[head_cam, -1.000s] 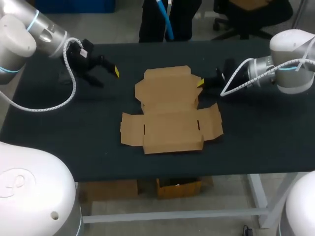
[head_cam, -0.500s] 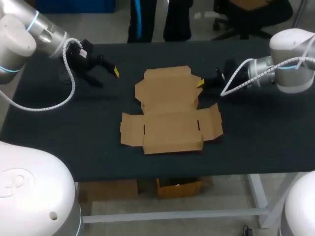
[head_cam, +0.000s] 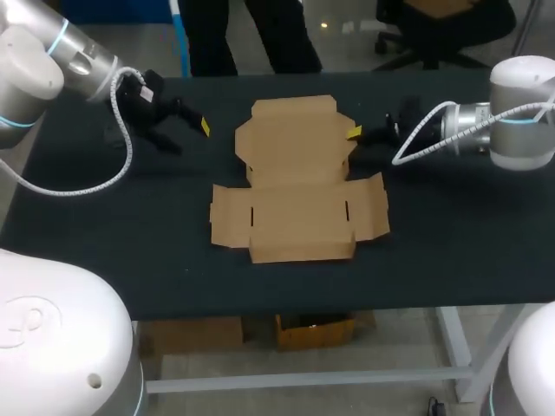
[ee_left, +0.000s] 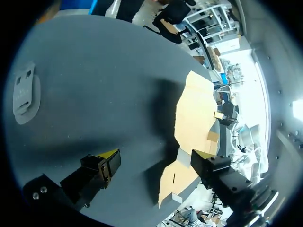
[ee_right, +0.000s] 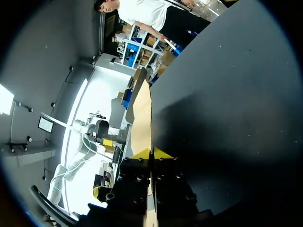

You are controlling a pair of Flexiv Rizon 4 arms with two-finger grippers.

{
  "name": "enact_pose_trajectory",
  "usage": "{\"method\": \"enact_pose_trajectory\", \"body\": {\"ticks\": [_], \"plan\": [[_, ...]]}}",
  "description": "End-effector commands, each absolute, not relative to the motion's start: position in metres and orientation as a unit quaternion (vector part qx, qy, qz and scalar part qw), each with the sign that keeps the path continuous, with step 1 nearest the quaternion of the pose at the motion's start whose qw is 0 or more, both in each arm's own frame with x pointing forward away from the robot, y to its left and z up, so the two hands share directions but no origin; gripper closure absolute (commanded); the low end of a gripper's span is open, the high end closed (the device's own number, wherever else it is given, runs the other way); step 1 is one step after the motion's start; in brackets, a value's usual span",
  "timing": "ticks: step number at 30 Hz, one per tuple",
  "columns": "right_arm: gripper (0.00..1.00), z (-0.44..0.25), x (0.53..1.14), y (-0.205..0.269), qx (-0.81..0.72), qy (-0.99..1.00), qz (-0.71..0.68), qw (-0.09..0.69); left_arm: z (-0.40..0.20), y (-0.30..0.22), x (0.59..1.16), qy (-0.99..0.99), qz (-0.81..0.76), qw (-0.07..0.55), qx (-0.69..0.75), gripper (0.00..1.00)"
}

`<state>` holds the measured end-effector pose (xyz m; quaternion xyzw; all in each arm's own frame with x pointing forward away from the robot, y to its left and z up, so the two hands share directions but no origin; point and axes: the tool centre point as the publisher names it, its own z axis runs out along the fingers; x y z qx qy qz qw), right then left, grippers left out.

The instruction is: Assemble the packaging by folding the flat box into shape, placing the metal phone stand inside, and closing the box properly

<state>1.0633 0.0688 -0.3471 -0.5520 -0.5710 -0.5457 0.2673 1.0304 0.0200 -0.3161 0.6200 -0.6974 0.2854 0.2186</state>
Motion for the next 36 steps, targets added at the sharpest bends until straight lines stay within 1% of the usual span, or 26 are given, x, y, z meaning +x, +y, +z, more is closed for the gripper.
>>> {"method": "enact_pose_trajectory", "body": {"ticks": [1,2,4,10,26,36], "plan": [[1.0,-0.343,1.058,0.061,-0.534,-0.557,-0.576,0.271,-0.316,0.018,1.037,-0.698,0.306,0.221,0.609,0.0],[1.0,-0.341,1.058,0.061,-0.531,-0.557,-0.578,0.269,-0.316,0.015,1.039,-0.701,0.312,0.213,0.605,0.0],[1.0,-0.337,1.059,0.061,-0.524,-0.557,-0.585,0.269,-0.313,0.011,1.044,-0.702,0.325,0.222,0.593,0.0],[1.0,-0.324,1.063,0.061,-0.507,-0.557,-0.602,0.265,-0.298,0.0,1.057,-0.716,0.363,0.214,0.557,0.0],[1.0,-0.311,1.07,0.066,-0.478,-0.556,-0.627,0.263,-0.298,-0.019,1.076,-0.722,0.448,0.208,0.485,0.0],[1.0,-0.304,1.068,0.072,-0.46,-0.554,-0.643,0.26,-0.293,-0.055,1.091,-0.723,0.504,0.201,0.428,0.0]]}}
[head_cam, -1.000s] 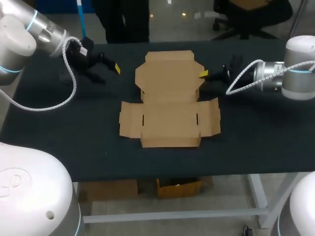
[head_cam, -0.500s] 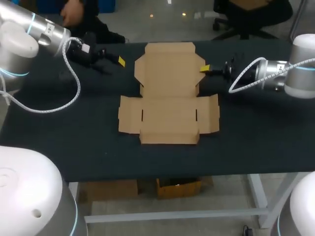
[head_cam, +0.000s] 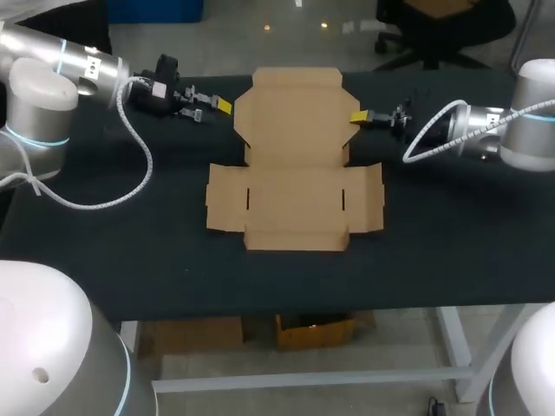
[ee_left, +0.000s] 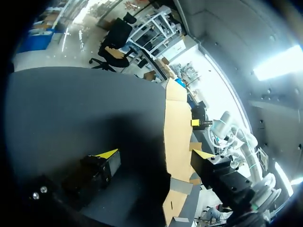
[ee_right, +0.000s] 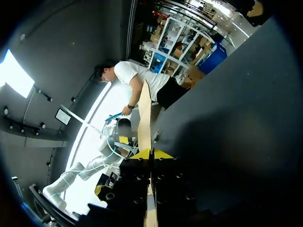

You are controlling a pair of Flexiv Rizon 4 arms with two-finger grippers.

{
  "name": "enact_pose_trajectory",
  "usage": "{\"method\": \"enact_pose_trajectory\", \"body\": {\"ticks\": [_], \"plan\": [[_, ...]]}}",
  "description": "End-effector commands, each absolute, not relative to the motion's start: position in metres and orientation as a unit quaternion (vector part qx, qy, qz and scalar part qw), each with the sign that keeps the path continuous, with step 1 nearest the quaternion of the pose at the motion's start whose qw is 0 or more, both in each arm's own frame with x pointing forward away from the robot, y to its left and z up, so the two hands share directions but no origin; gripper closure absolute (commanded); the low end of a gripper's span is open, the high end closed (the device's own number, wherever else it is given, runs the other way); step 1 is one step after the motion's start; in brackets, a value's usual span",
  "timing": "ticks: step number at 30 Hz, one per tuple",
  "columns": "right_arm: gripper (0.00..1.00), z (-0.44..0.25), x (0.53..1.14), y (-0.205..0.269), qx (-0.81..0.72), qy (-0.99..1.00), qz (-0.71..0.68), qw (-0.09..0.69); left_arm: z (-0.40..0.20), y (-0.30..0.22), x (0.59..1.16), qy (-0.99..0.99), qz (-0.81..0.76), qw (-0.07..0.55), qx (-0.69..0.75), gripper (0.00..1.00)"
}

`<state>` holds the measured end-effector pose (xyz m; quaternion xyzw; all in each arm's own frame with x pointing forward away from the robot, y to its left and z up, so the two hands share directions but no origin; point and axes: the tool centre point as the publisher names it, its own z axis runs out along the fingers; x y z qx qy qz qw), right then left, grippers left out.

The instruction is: Assemble the packaging by folding the flat box into shape, placing the metal phone stand inside, and closing the box properly

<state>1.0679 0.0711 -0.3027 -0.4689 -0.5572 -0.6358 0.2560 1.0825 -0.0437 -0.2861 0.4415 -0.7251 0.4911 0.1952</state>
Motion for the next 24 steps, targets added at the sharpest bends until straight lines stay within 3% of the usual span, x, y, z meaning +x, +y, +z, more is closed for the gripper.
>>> {"method": "enact_pose_trajectory", "body": {"ticks": [1,24], "plan": [[1.0,-0.303,1.068,0.072,-0.46,-0.555,-0.643,0.26,-0.291,-0.057,1.091,-0.723,0.507,0.202,0.424,0.0],[1.0,-0.295,1.071,0.074,-0.439,-0.557,-0.66,0.248,-0.286,-0.076,1.099,-0.745,0.524,0.18,0.371,0.0]]}}
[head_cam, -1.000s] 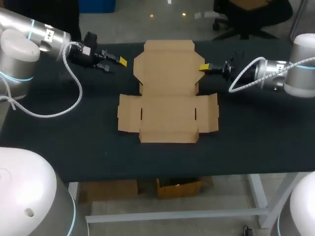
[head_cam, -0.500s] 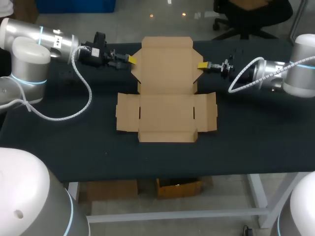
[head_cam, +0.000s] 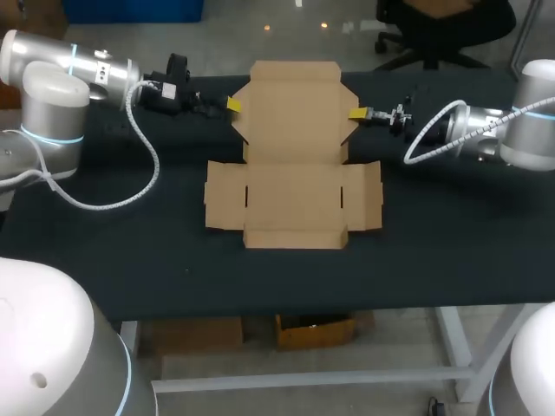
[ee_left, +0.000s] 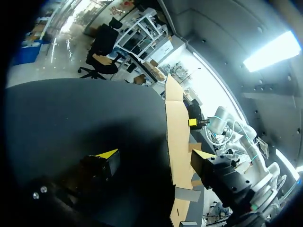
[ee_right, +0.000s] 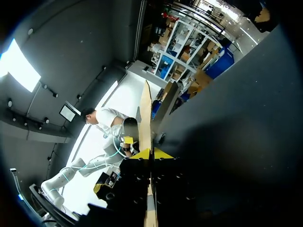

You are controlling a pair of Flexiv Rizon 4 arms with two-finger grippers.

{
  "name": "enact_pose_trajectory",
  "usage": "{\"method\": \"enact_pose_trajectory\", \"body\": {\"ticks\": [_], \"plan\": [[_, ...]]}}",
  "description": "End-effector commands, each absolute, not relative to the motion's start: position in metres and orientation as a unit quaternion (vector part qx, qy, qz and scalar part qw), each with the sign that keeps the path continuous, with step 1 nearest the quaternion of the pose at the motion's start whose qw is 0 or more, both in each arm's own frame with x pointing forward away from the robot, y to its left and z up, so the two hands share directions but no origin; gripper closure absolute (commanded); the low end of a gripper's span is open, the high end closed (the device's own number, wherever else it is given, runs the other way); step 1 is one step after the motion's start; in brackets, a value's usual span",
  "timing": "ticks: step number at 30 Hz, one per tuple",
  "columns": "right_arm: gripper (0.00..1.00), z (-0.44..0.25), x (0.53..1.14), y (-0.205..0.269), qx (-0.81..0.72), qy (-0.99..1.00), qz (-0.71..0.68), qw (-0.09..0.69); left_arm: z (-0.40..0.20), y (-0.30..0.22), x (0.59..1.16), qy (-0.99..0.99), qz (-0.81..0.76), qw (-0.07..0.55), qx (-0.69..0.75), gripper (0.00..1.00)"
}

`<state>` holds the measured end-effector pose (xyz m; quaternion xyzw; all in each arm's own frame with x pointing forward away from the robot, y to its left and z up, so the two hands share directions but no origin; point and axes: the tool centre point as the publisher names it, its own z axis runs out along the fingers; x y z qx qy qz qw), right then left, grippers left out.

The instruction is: Assemble the packaging by folding the flat box into shape, placing the metal phone stand inside, and closing the box properly

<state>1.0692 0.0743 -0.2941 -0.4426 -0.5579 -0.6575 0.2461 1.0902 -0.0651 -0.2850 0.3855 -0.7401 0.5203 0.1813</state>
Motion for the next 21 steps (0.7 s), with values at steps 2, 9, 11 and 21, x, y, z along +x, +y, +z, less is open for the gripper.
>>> {"method": "enact_pose_trajectory", "body": {"ticks": [2,9,11,21], "plan": [[1.0,-0.293,1.07,0.075,-0.437,-0.557,-0.661,0.247,-0.284,-0.082,1.103,-0.75,0.528,0.18,0.356,0.0],[1.0,-0.29,1.07,0.076,-0.432,-0.556,-0.666,0.244,-0.283,-0.098,1.11,-0.761,0.53,0.171,0.333,0.0],[1.0,-0.289,1.071,0.077,-0.431,-0.556,-0.667,0.245,-0.283,-0.1,1.11,-0.759,0.538,0.172,0.324,0.0],[1.0,-0.287,1.075,0.079,-0.426,-0.555,-0.671,0.245,-0.286,-0.109,1.105,-0.752,0.568,0.183,0.281,0.0]]}}
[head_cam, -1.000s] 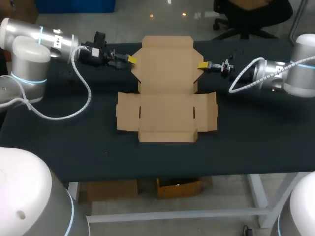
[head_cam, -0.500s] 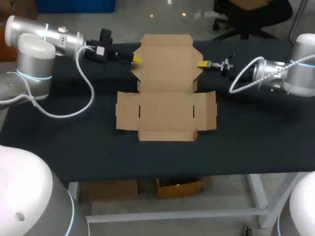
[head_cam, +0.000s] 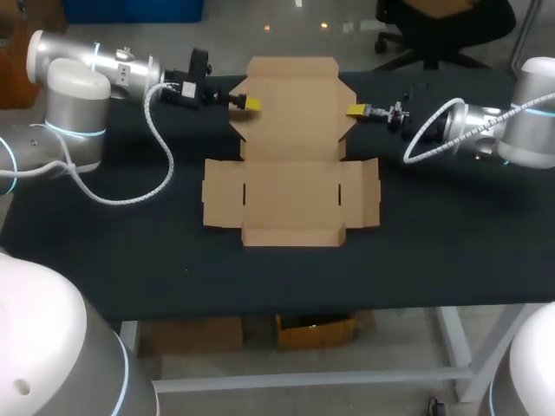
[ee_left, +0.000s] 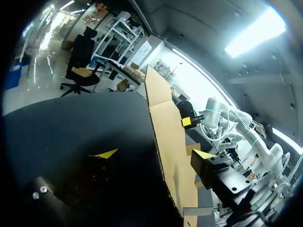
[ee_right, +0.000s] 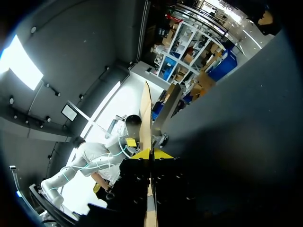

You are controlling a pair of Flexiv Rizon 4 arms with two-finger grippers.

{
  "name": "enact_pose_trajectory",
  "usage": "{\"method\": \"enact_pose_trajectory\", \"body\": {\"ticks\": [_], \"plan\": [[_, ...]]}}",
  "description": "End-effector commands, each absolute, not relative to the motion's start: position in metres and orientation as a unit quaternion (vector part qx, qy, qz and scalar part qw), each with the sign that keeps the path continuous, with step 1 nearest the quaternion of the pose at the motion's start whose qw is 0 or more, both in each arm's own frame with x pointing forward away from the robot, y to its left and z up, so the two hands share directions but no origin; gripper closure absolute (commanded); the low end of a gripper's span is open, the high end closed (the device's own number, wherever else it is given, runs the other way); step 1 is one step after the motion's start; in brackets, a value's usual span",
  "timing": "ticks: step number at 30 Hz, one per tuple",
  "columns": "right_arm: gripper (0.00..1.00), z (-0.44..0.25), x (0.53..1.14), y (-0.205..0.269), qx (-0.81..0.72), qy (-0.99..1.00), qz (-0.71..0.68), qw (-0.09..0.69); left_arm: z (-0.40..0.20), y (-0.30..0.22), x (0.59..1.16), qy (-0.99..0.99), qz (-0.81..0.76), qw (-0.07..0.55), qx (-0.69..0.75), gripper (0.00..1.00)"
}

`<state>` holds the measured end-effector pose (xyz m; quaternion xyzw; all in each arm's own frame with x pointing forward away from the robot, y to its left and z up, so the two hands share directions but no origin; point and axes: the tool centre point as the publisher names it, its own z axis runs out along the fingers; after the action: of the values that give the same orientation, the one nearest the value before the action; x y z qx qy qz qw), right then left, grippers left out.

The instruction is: Assemble the packaging by folding the flat box into shape, placing the metal phone stand inside, and closing the box properly

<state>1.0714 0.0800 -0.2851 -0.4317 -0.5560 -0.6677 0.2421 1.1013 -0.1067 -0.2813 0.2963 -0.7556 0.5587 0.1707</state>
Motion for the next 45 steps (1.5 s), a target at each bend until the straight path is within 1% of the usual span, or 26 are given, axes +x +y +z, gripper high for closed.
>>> {"method": "enact_pose_trajectory", "body": {"ticks": [1,3,5,6,8,9,14,16,18,19,23,24,26,36,38,41,45], "plan": [[1.0,-0.287,1.075,0.079,-0.425,-0.554,-0.672,0.245,-0.286,-0.11,1.105,-0.751,0.57,0.186,0.278,0.0],[1.0,-0.287,1.076,0.079,-0.424,-0.554,-0.673,0.244,-0.286,-0.114,1.104,-0.75,0.572,0.187,0.273,0.0],[1.0,-0.287,1.076,0.079,-0.424,-0.553,-0.674,0.244,-0.286,-0.118,1.104,-0.752,0.571,0.189,0.271,0.04],[1.0,-0.287,1.076,0.079,-0.423,-0.553,-0.675,0.244,-0.286,-0.119,1.103,-0.751,0.572,0.191,0.268,0.06],[1.0,-0.287,1.076,0.08,-0.423,-0.553,-0.675,0.243,-0.286,-0.123,1.103,-0.752,0.573,0.193,0.264,0.15],[1.0,-0.287,1.077,0.079,-0.423,-0.553,-0.676,0.243,-0.286,-0.124,1.102,-0.751,0.573,0.193,0.264,0.18],[1.0,-0.286,1.077,0.079,-0.424,-0.55,-0.678,0.241,-0.283,-0.128,1.099,-0.752,0.577,0.195,0.254,0.22],[1.0,-0.286,1.078,0.079,-0.424,-0.55,-0.679,0.24,-0.282,-0.129,1.098,-0.751,0.578,0.196,0.252,0.28],[1.0,-0.286,1.078,0.079,-0.424,-0.549,-0.679,0.24,-0.281,-0.13,1.096,-0.75,0.58,0.196,0.25,0.31],[1.0,-0.286,1.078,0.078,-0.424,-0.549,-0.68,0.239,-0.28,-0.13,1.095,-0.75,0.581,0.196,0.25,0.35],[1.0,-0.286,1.079,0.078,-0.423,-0.547,-0.682,0.238,-0.278,-0.131,1.091,-0.748,0.585,0.196,0.244,0.41],[1.0,-0.286,1.079,0.078,-0.423,-0.547,-0.682,0.238,-0.278,-0.131,1.09,-0.748,0.586,0.197,0.242,0.47],[1.0,-0.285,1.079,0.078,-0.422,-0.546,-0.683,0.238,-0.278,-0.132,1.089,-0.748,0.587,0.197,0.239,0.51],[1.0,-0.284,1.08,0.079,-0.42,-0.546,-0.685,0.237,-0.279,-0.137,1.089,-0.746,0.59,0.207,0.229,0.55],[1.0,-0.284,1.08,0.079,-0.42,-0.545,-0.685,0.237,-0.279,-0.139,1.089,-0.746,0.591,0.209,0.227,0.58],[1.0,-0.284,1.08,0.079,-0.42,-0.545,-0.686,0.237,-0.279,-0.139,1.089,-0.746,0.591,0.209,0.225,0.59],[1.0,-0.284,1.079,0.079,-0.42,-0.544,-0.687,0.237,-0.279,-0.14,1.089,-0.745,0.592,0.209,0.224,0.63]]}}
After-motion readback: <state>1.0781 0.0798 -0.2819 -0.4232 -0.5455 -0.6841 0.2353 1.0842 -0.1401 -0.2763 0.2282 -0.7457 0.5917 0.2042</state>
